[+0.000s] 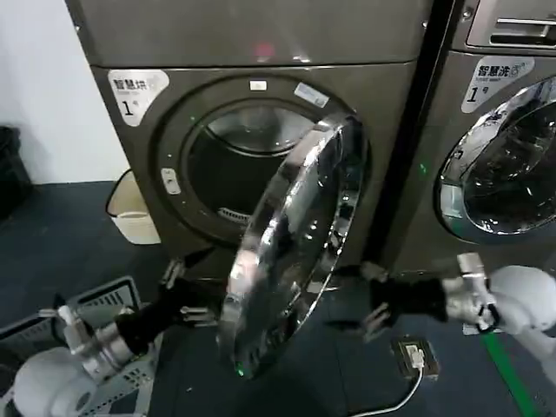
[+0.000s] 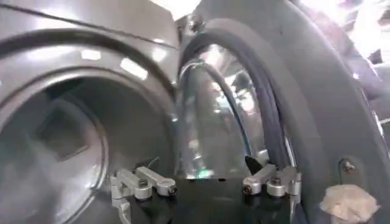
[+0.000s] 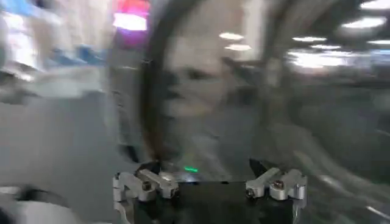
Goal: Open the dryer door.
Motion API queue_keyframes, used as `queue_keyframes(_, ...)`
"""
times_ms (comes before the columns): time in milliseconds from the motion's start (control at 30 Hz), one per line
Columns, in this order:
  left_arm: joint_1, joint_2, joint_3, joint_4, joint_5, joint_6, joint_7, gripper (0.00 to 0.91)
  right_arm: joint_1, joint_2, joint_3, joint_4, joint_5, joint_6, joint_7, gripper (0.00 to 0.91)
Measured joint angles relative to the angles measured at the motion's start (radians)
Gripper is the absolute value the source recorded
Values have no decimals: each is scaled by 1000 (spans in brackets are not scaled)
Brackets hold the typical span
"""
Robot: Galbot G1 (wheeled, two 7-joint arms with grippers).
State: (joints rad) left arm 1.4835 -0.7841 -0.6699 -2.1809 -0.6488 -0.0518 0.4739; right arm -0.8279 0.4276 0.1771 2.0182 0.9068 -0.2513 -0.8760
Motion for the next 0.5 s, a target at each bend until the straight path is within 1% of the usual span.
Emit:
queue_keyframes(100, -19, 13, 32, -16, 4, 0, 1, 907, -96, -12, 114, -21, -22, 2, 60, 907)
queue_keyframes(233, -51, 27, 82, -39, 15, 0, 3, 907, -230, -5, 267, -75, -94, -13, 186, 907)
queue_keyframes(333, -79, 30, 122, -47, 28, 0, 3, 907, -339, 8, 389, -123, -126, -20, 227, 907)
queue_keyframes(500, -129, 32, 191, -50, 67, 0, -2, 907, -571, 56, 649, -212, -186, -3, 263, 907)
